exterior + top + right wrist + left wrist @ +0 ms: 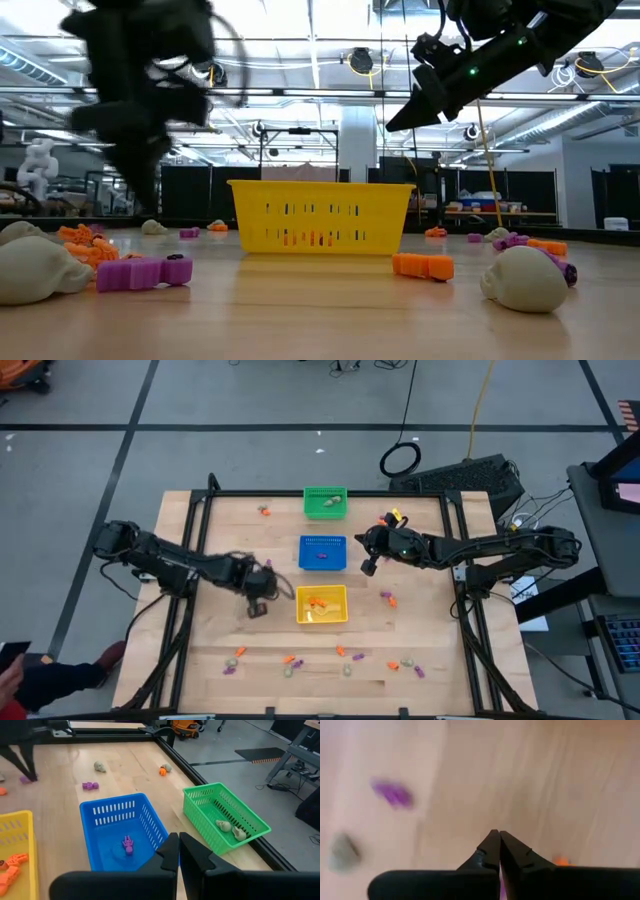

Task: Sort Halloween decoration
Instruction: Put the purple skeleton toy into the blue bin

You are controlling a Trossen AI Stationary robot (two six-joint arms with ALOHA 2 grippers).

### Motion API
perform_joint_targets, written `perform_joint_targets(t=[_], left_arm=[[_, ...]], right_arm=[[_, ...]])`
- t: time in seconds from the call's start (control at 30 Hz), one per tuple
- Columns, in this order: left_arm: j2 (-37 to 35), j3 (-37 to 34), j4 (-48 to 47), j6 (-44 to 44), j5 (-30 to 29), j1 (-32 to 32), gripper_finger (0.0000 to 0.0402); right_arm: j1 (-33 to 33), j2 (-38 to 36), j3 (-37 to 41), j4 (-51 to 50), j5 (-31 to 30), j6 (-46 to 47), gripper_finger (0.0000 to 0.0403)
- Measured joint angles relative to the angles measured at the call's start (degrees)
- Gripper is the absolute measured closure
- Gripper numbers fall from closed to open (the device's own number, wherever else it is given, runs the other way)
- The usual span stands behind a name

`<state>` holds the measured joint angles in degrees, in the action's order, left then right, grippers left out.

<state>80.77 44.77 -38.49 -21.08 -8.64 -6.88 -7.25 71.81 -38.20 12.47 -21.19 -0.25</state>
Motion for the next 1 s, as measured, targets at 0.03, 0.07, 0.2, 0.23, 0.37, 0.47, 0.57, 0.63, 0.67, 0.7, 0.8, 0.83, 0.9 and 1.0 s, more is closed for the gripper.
perform_joint_targets(t=[0.03, 0.07, 0.2, 0.23, 0.37, 0.47, 0.57, 0.63, 0.67, 0.7, 0.8, 0.83, 0.9, 1.0], left_arm=[[0.00, 1.16, 0.99, 1.28, -0.01, 1.27, 0.0401], [0.00, 2.30, 1.76, 2.60, -0.05, 2.41, 0.0400], [-0.04, 6.34, 4.42, 7.23, -2.78, 6.33, 0.0400], [-0.07, 6.95, 5.04, 8.05, -2.86, 7.10, 0.0400], [-0.07, 7.31, 2.13, 13.99, 3.42, 8.56, 0.0400], [-0.07, 7.27, -3.78, 15.70, 5.39, 7.13, 0.0401], [-0.07, 7.27, -9.67, 16.83, 5.46, 5.64, 0.0398], [-0.07, 7.24, -12.58, 17.31, 5.49, 4.35, 0.0386], [-0.07, 7.24, -13.78, 17.50, 5.66, 3.70, 0.0378], [-0.07, 7.22, -14.66, 17.64, 6.08, 3.05, 0.0367], [-0.09, 6.25, -14.91, 18.85, 7.24, 1.16, 0.0332], [-0.09, 5.52, -14.92, 19.11, 7.36, 0.57, 0.0319], [-0.09, 3.78, -14.97, 20.19, 7.48, -0.33, 0.0295], [0.17, 0.97, -13.12, 20.55, 5.83, -1.07, 0.0267]], right_arm=[[0.00, 0.00, 0.00, 0.00, 0.01, 0.00, 0.0403], [0.00, 0.00, 0.00, 0.02, 0.00, 0.00, 0.0403], [0.00, 0.00, 0.00, 0.00, 0.00, 0.00, 0.0403], [0.00, 0.00, 0.00, 0.00, 0.00, -0.02, 0.0403], [0.02, 0.00, 0.00, -0.20, 0.17, -0.20, 0.0403], [0.02, 0.00, 0.00, -0.61, 0.22, -0.46, 0.0403], [0.02, 0.00, 0.00, -0.68, 0.22, -0.61, 0.0403], [0.02, 0.00, 0.00, -0.66, 0.23, -0.61, 0.0403], [0.02, 0.00, 0.00, -0.68, 0.24, -0.61, 0.0403], [0.02, 0.00, 0.00, -0.68, 0.24, -0.57, 0.0403], [0.02, 0.00, 0.00, -0.68, 0.24, -0.48, 0.0403], [0.02, 0.00, 0.00, -0.68, 0.24, -0.48, 0.0403], [0.02, 0.00, 0.00, -0.68, 0.24, -0.48, 0.0403], [0.02, 0.00, 0.00, -0.68, 0.26, -0.48, 0.0403]])
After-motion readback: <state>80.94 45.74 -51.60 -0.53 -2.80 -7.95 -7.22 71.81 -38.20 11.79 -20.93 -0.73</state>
